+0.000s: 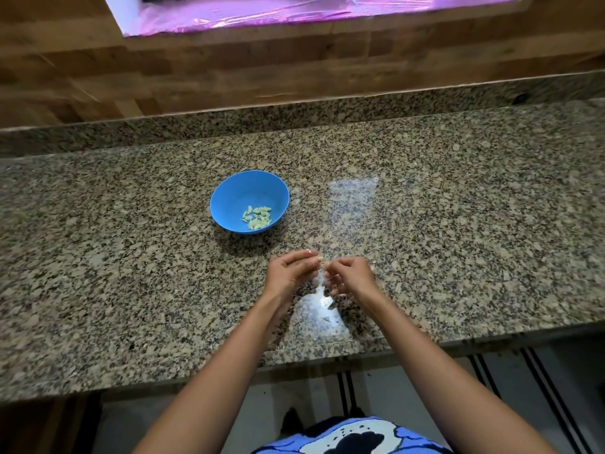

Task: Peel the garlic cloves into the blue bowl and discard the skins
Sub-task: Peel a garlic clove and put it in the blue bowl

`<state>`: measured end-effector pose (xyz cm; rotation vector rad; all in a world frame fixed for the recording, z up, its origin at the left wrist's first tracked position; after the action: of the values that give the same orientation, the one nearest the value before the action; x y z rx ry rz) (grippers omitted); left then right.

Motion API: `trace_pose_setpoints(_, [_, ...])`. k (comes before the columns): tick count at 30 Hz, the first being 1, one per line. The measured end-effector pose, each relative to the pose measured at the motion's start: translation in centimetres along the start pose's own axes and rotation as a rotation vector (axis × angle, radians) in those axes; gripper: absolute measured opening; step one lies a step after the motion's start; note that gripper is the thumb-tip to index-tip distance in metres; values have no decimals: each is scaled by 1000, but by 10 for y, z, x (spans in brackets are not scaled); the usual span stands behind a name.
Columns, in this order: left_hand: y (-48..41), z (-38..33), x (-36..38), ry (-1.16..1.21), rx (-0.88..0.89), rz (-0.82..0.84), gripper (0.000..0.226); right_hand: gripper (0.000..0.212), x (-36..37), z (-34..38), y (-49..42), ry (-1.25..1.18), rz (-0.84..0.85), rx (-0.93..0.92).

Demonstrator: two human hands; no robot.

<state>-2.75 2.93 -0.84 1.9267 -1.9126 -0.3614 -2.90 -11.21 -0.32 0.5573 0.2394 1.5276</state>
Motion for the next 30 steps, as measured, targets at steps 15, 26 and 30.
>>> trace_pose_setpoints(15, [-9,-3,-45,-888,233,-395,39,11,-19,2,-2,-1,-239,-211])
trace_pose_setpoints(26, [-22,11,57,-1085,472,109,42,52,-49,-23,7,833,-89,-383])
trace_pose_setpoints(30, [-39,19,83,-1226,511,308,43,42,-49,-33,14,897,-109,-582])
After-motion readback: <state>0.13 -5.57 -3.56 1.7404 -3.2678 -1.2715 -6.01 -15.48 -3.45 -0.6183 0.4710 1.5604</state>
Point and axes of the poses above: each hand's wrist, its own y-axis away from the middle knuckle, its own x-axis out of the palm, z = x × y, the point moved 4 cm from there along -y, towards the middle knuckle, and after that the axes turned 14 degrees about -y, right-handed, at the moved point
